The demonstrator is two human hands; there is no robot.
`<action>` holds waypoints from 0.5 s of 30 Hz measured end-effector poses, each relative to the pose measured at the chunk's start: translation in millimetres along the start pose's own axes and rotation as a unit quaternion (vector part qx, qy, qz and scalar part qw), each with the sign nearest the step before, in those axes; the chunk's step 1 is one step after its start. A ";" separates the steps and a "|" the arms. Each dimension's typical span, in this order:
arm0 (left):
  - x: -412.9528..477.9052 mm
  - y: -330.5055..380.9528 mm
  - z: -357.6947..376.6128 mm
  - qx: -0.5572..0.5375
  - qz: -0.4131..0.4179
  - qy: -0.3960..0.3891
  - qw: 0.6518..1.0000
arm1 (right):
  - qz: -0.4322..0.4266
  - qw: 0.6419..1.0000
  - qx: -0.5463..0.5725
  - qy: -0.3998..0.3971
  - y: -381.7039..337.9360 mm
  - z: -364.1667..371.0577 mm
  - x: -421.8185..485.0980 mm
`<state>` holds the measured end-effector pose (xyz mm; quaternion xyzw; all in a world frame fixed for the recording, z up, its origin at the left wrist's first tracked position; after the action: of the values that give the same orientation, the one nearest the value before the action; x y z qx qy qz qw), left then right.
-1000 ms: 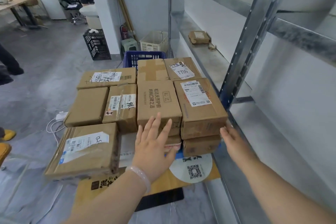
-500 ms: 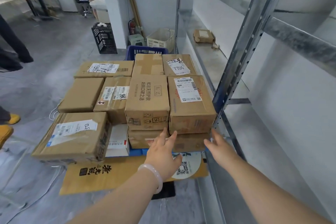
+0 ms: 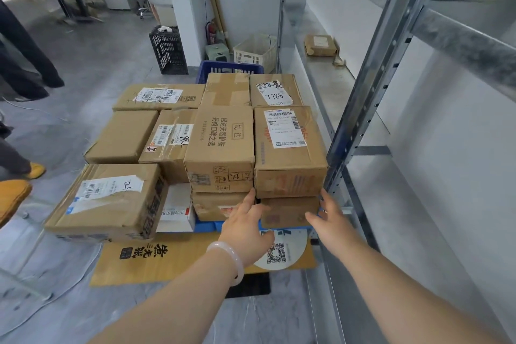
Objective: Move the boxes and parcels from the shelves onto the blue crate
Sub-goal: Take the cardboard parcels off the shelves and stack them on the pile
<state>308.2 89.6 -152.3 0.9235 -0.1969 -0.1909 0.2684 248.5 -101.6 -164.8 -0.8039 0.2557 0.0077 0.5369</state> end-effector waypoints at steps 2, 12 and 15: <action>-0.7 -0.2 0.9 -0.005 -0.005 -0.001 1.000 | 0.004 1.000 0.007 0.004 0.7 -0.5 0.1; -9.0 -2.6 -9.9 0.009 -0.011 -0.007 1.000 | -0.006 1.000 -0.001 0.020 0.3 1.5 -1.8; -11.0 -8.4 -14.3 0.012 -0.017 -0.013 1.000 | 0.004 1.000 -0.002 0.020 0.3 2.4 -1.5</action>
<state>307.6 107.2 -143.2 0.9270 -0.1874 -0.2054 0.2515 247.7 -99.0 -165.6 -0.8042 0.2691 -0.0056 0.5299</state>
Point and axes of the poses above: each hand's wrist, its own x-axis towards the middle knuckle, its own z-axis out of the palm, y = z × x, the point moved 7 cm from there along x, towards the middle knuckle, and after that the axes turned 3 degrees about -z, right-handed, at the moved point
